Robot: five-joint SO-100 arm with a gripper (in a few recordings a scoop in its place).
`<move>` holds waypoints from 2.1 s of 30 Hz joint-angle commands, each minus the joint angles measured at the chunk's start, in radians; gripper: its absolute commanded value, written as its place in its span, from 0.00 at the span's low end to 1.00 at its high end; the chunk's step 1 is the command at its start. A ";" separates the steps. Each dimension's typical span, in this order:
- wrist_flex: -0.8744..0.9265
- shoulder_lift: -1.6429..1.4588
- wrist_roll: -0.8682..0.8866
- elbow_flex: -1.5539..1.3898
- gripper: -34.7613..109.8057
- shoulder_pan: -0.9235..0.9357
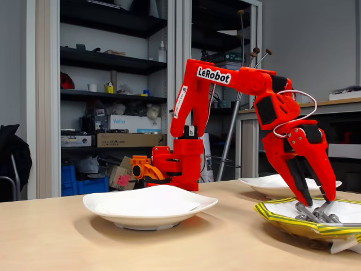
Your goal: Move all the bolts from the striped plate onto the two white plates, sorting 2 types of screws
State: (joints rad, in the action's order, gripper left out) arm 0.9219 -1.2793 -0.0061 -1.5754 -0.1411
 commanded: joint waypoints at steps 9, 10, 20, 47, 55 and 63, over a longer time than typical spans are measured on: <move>0.058 0.118 -0.002 0.173 0.31 -0.023; 0.057 0.127 0.006 0.181 0.30 -0.026; 0.158 0.140 0.049 0.256 0.24 -0.025; 0.581 -0.009 -0.043 0.420 0.24 0.411; 0.575 -0.049 -0.129 0.290 0.24 0.641; 0.538 -0.018 -0.135 0.155 0.32 0.749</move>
State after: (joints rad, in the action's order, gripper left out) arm 1.4603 -1.2625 -0.1289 -1.4051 0.5829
